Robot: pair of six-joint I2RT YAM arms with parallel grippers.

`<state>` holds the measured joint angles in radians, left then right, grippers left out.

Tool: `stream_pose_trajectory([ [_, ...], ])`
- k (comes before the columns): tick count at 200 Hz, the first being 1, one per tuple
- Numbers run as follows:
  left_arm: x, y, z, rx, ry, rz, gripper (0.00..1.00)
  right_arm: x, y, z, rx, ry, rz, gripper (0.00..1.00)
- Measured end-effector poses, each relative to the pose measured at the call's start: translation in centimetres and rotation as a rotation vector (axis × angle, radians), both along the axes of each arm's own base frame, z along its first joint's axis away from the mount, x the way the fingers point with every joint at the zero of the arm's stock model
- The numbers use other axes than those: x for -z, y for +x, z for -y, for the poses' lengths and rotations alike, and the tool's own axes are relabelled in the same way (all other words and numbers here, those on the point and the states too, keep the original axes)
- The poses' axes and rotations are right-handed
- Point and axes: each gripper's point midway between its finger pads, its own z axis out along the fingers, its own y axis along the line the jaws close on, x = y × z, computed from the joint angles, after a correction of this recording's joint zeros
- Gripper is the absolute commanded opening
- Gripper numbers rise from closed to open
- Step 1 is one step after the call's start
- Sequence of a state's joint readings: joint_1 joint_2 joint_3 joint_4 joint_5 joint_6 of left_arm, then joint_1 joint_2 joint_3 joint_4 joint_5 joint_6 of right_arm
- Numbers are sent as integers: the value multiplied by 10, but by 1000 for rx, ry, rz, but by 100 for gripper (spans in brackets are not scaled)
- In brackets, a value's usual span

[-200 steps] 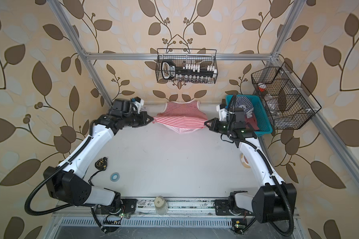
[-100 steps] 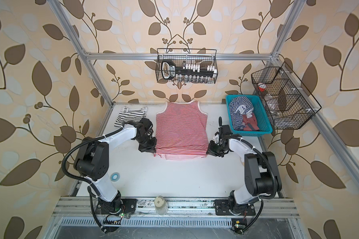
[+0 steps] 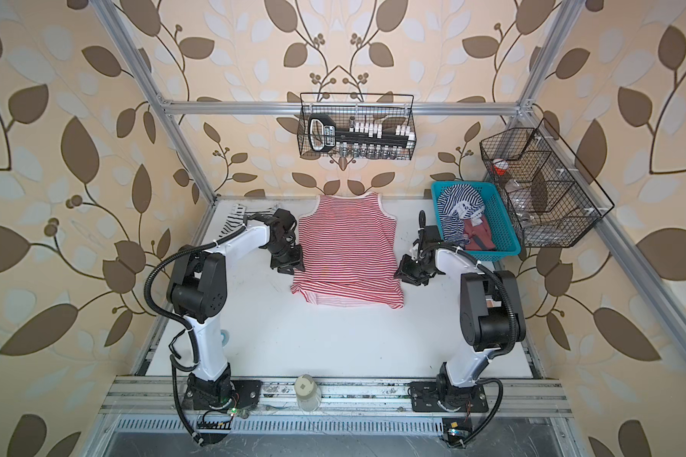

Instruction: Fold and stack the tank tops

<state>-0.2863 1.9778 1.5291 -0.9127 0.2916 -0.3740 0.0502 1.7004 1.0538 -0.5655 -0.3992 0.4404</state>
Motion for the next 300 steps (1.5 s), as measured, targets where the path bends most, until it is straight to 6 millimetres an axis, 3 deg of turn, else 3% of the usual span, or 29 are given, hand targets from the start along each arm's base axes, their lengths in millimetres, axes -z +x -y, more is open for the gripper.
stream_pose_trajectory([
  [24,3,-4,-6,-13,14,-6,48,-18,-8,1,-19,-5,62,44],
  [45,2,-24,-15,-26,37,-20,49,-45,-24,1,-45,-19,153,51],
  [61,-9,-42,-22,-36,44,-8,50,-63,-36,-2,-72,-36,218,55],
  [75,-22,-52,-24,-44,38,20,49,-67,-47,-6,-102,-56,235,57],
  [104,-36,-64,-20,-49,21,72,49,-43,-70,-6,-133,-102,165,58],
  [140,-20,-70,-13,-60,15,63,51,-7,-100,-5,-166,-150,52,56],
  [229,13,-51,-5,-89,8,47,54,25,-95,2,-178,-248,15,53],
  [245,18,-49,-4,-88,8,38,51,28,-90,2,-175,-252,21,49],
  [265,22,-45,-2,-90,6,36,43,32,-85,1,-171,-254,29,31],
  [300,26,-37,2,-96,1,34,17,36,-80,-2,-183,-249,39,4],
])
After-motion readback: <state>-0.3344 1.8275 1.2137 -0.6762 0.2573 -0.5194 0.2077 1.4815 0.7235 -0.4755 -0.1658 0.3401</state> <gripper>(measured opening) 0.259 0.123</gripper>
